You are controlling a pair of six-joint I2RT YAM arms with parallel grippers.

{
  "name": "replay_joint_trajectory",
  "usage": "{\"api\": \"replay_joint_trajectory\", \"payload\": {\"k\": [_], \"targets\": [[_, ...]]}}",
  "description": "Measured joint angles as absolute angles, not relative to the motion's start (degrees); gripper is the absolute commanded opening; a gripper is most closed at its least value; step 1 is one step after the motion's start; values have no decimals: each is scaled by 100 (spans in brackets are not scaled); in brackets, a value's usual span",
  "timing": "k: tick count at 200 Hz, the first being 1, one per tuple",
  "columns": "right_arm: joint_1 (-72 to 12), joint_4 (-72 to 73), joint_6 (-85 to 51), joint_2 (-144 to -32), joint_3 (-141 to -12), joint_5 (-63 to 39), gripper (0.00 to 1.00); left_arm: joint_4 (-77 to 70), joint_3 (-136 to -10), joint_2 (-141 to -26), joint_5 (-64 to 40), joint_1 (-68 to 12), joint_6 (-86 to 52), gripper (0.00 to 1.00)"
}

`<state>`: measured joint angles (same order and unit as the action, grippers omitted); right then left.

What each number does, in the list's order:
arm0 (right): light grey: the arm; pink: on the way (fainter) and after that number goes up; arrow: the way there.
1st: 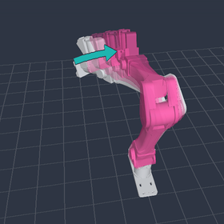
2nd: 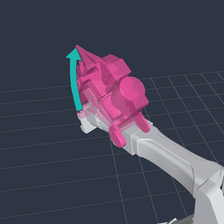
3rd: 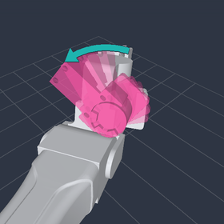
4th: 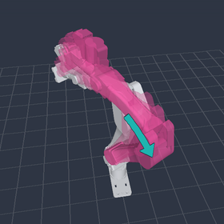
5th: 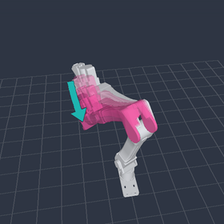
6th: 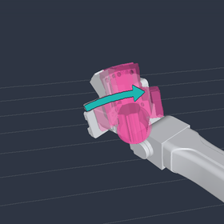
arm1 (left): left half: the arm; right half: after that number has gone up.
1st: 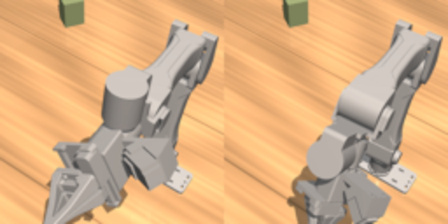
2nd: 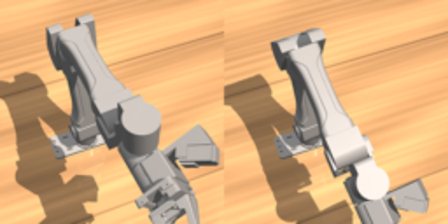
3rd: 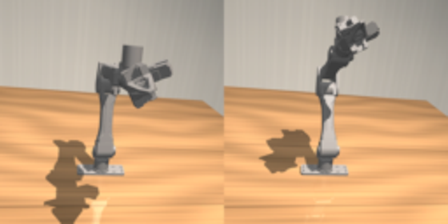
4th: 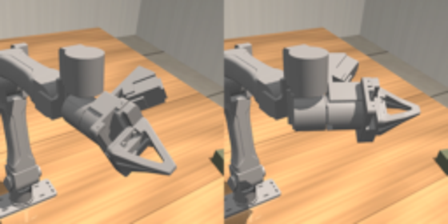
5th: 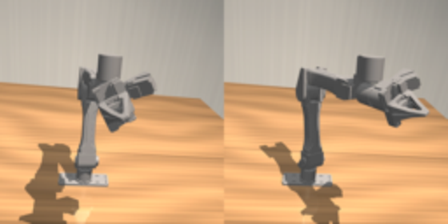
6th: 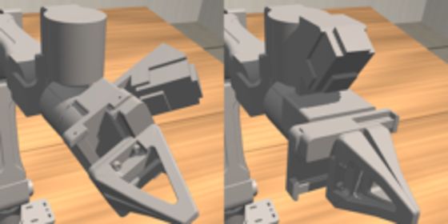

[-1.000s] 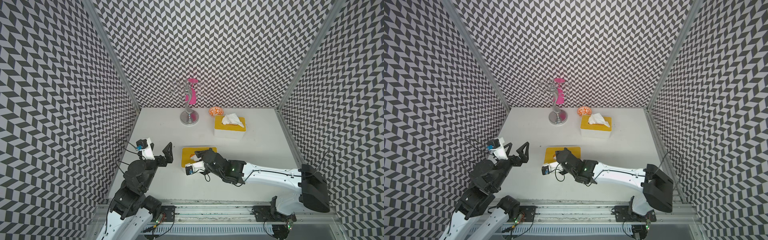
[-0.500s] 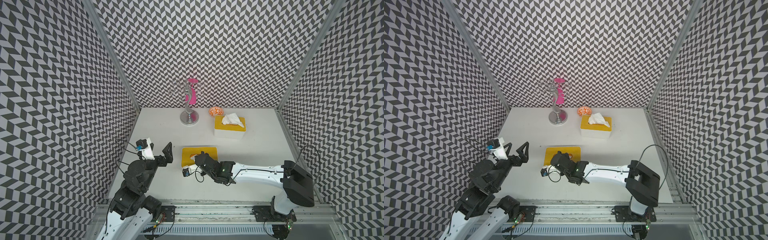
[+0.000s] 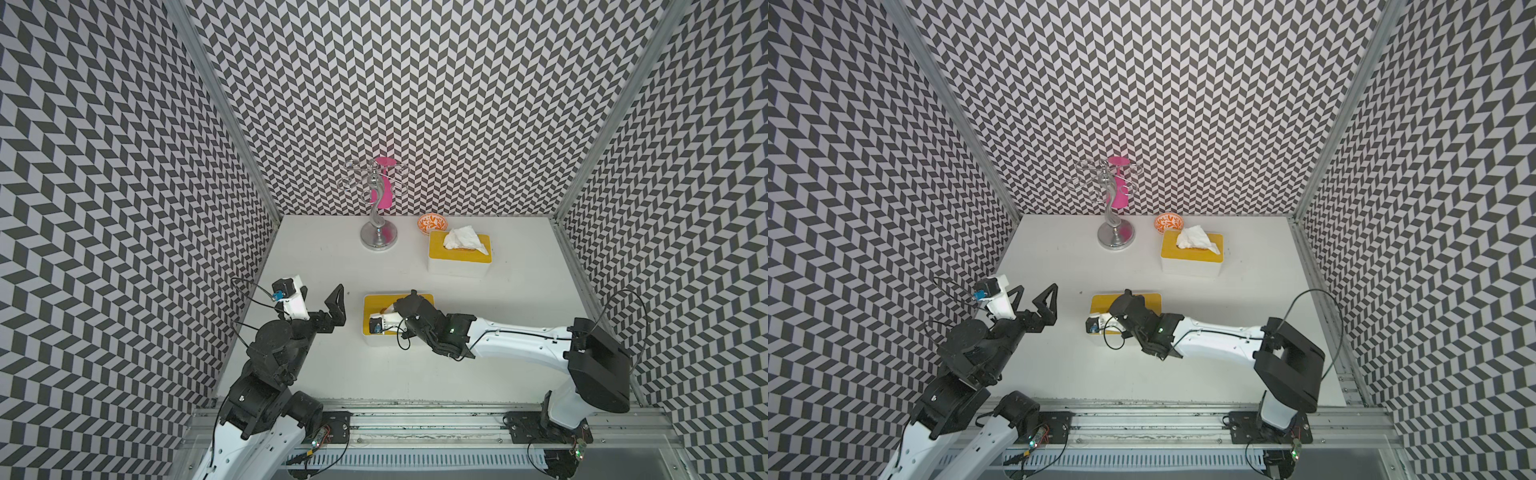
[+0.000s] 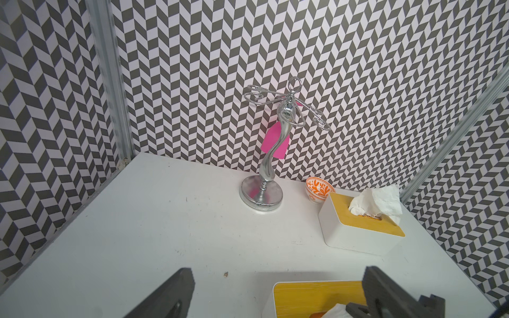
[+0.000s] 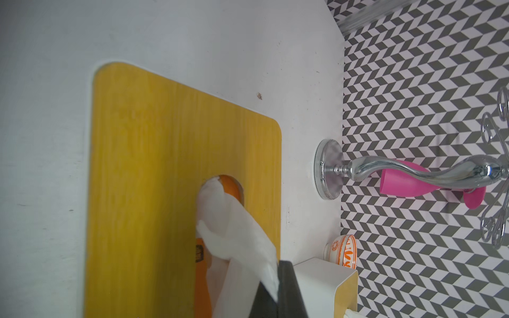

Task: Put the tissue paper into the tissue box
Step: Pull the paper towel from the tissue box.

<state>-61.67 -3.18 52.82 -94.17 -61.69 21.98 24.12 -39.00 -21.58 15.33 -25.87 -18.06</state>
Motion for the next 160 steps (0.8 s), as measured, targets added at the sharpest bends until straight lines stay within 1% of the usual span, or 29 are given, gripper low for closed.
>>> {"api": "replay_joint_trajectory", "payload": {"k": [31, 45, 58, 69, 98, 124, 143, 160], "targets": [[-5802, -318, 4729, -9282, -6169, 1761, 0, 2412, -3900, -2165, 1533, -2587, -1806, 100], [-5647, -342, 4499, -9282, -6169, 1557, 4, 2410, -3900, -2165, 1533, -2587, -1806, 100], [-5529, -399, 4307, -9282, -6169, 1389, 11, 2412, -3900, -2165, 1533, -2587, -1806, 100], [-5454, -447, 4160, -9282, -6169, 1273, 24, 2410, -3900, -2165, 1533, -2587, -1806, 100], [-5371, -543, 3929, -9279, -6171, 1076, 46, 2410, -3898, -2165, 1533, -2587, -1806, 100], [-5384, -591, 3940, -9109, -6136, 849, 57, 2412, -3898, -2165, 1538, -2587, -1806, 100], [-5437, -582, 3948, -8696, -6025, 692, 59, 2412, -3898, -2163, 1538, -2587, -1806, 100], [-5463, -565, 3889, -8267, -5986, 486, 65, 2410, -3889, -2163, 1538, -2587, -1809, 100]]}}
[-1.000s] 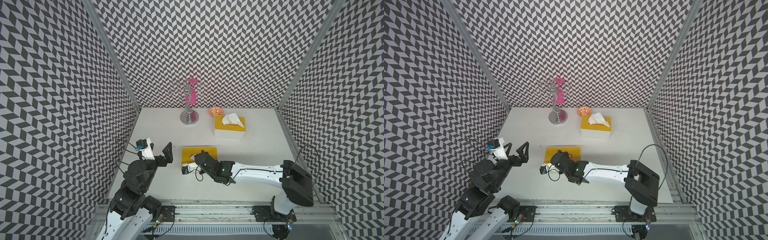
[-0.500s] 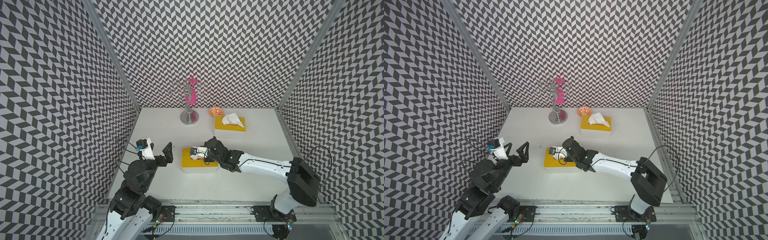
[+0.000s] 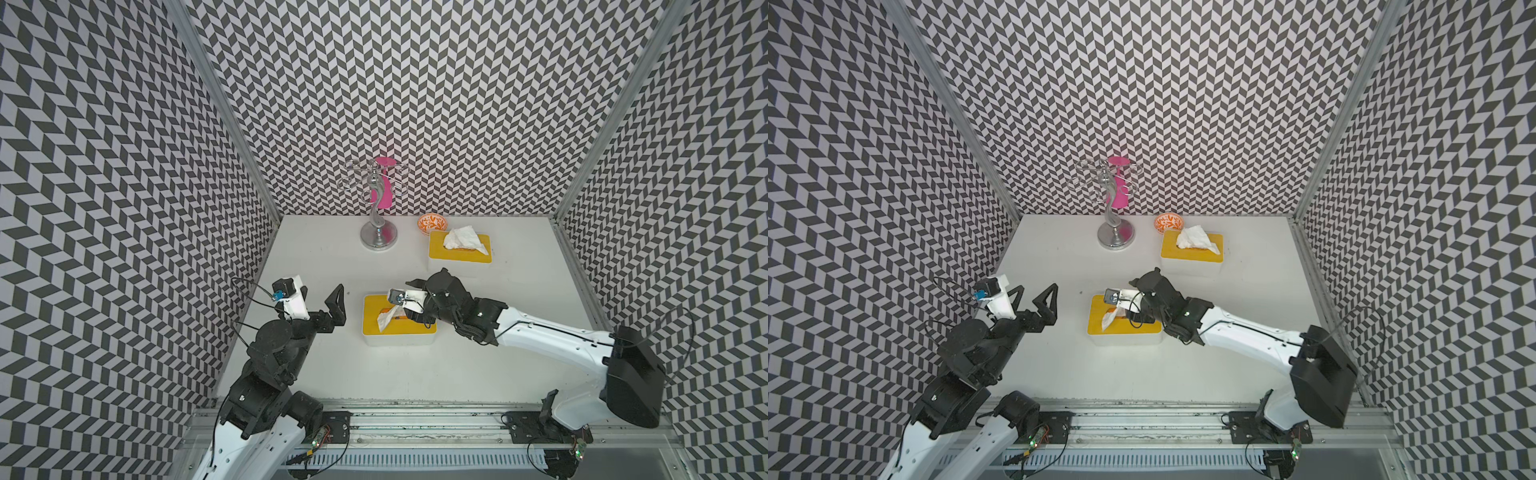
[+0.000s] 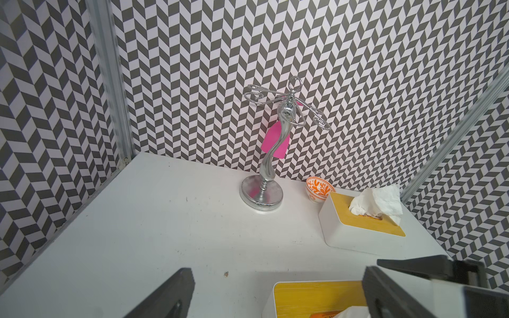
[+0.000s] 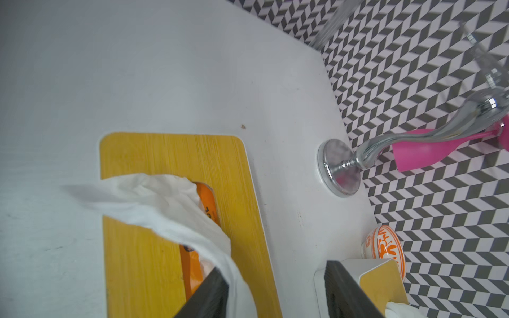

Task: Put the tissue paper into the tissue box
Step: Pull the paper towel from the tissue box, then move the tissue box to the center of the board.

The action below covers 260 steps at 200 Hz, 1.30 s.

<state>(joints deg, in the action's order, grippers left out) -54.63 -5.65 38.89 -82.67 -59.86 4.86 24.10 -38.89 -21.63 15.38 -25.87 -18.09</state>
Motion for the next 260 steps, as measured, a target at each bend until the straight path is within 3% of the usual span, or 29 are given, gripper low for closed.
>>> {"api": "replay_joint_trajectory", "payload": {"k": [14, 35, 81, 127, 189, 260], "targets": [[-5463, -460, 3660, -7839, -5900, 259, 76, 2410, -3857, -2165, 1535, -2587, -1809, 100], [-5465, -108, 3026, -7070, -5468, -67, 100, 2410, -3791, -2196, 1535, -2585, -1925, 100], [-5365, 611, 803, -5745, -4036, -370, 100, 2084, -3347, -2512, 1066, -2585, -2864, 100], [-4598, 1221, -1865, -5196, -2670, -617, 99, 1308, -2493, -3068, 60, -2403, -3887, 100], [-4254, 2134, -3907, -5865, -2018, -1494, 100, -497, -1144, -3492, -1835, -1100, -5256, 100], [-4246, 2775, -4595, -7032, -2171, -2196, 100, -2425, -729, -4578, -2884, -1103, -6259, 100]]}}
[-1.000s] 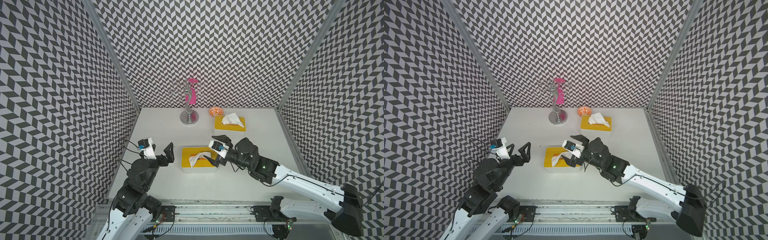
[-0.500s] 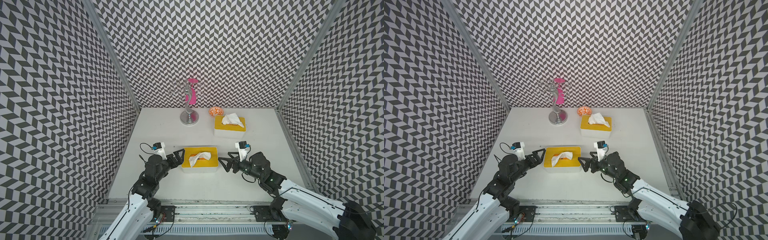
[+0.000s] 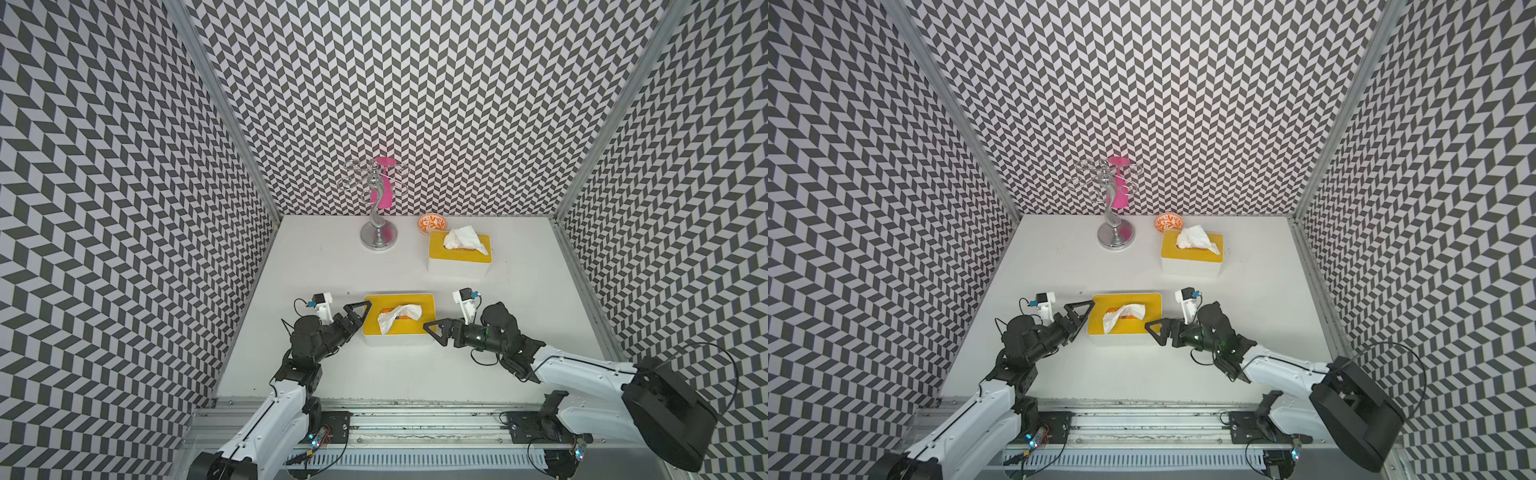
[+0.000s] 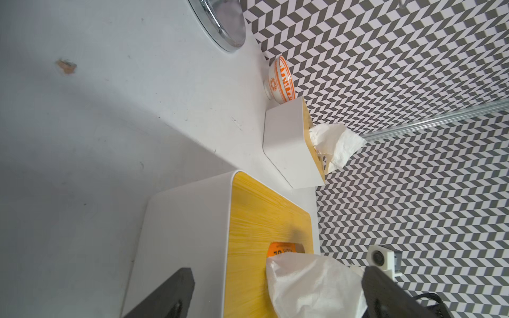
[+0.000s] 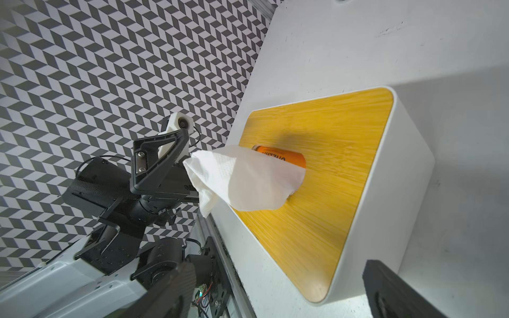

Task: Put the tissue paper into the tissue box
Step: Move the tissue box to the center of the board.

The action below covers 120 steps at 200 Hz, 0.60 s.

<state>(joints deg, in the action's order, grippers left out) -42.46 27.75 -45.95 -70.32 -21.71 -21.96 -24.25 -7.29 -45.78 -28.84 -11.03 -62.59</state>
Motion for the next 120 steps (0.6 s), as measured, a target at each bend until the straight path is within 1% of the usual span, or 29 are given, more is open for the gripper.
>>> {"api": "replay_joint_trajectory", "payload": {"k": [21, 58, 120], "targets": [[-4230, 2888, -4716, -7144, -2228, -2246, 100, -2735, -731, -4818, -2762, -1310, -6307, 100], [-4119, 2919, -4788, -7432, -2412, -2200, 100, -3070, -858, -5339, -2182, -1673, -6270, 100], [-3638, 2825, -4724, -8051, -3026, -2150, 100, -3190, -1671, -6499, -1911, -1798, -5966, 100]]}}
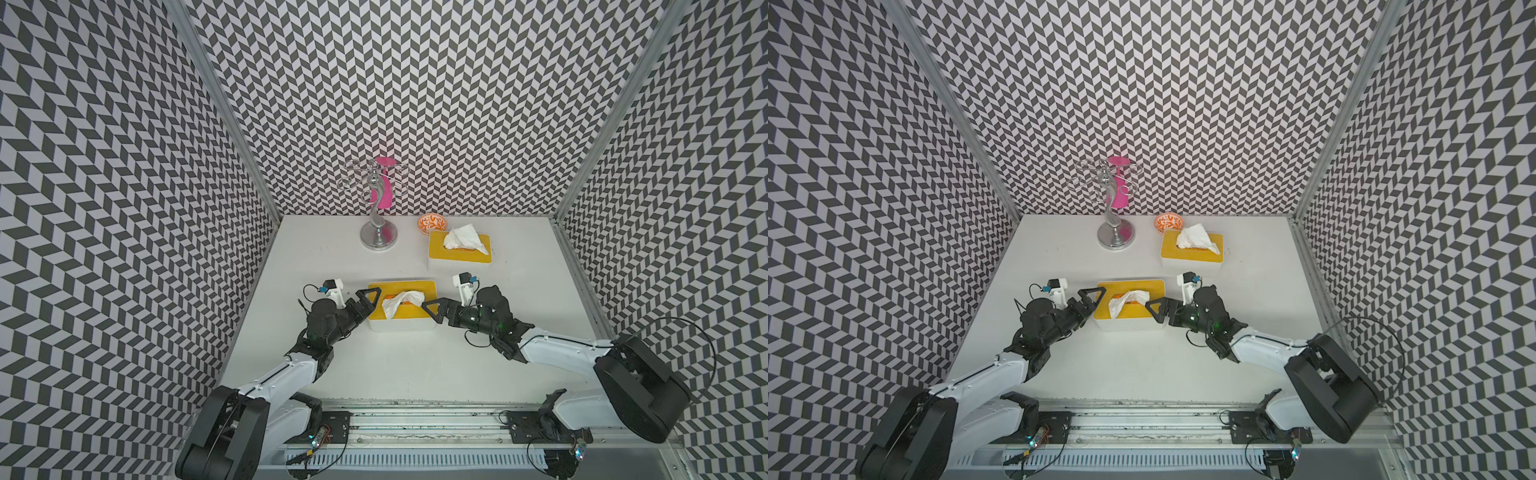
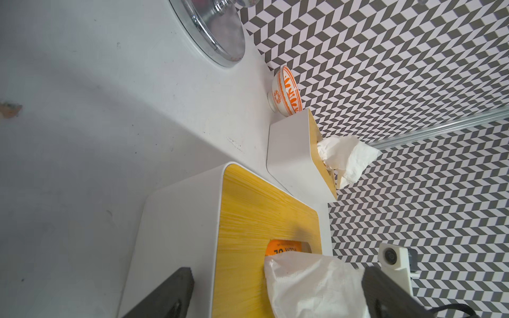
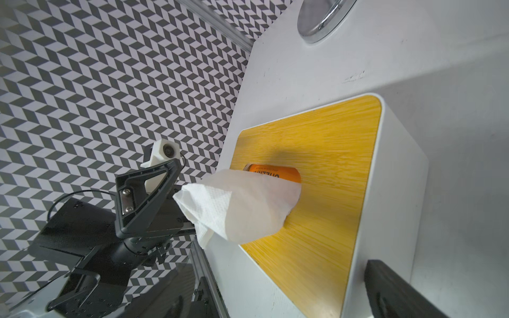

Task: Put the tissue paper into the tissue box
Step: Move the tissue box to the center of the board.

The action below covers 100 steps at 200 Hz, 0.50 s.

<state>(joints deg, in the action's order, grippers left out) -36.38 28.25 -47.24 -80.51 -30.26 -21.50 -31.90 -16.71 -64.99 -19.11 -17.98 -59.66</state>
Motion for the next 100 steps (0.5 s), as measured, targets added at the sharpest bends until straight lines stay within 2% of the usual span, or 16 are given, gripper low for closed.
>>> {"api": "replay_joint_trajectory", "payload": {"k": [46, 100], "targets": [[-3142, 2838, -4652, -8829, -3721, -2261, 100, -3179, -2471, -7481, -1894, -1811, -5623, 100], [-3009, 2904, -4692, -9223, -3981, -2366, 100, -3107, -3107, -8178, -1809, -1765, -5172, 100]]}}
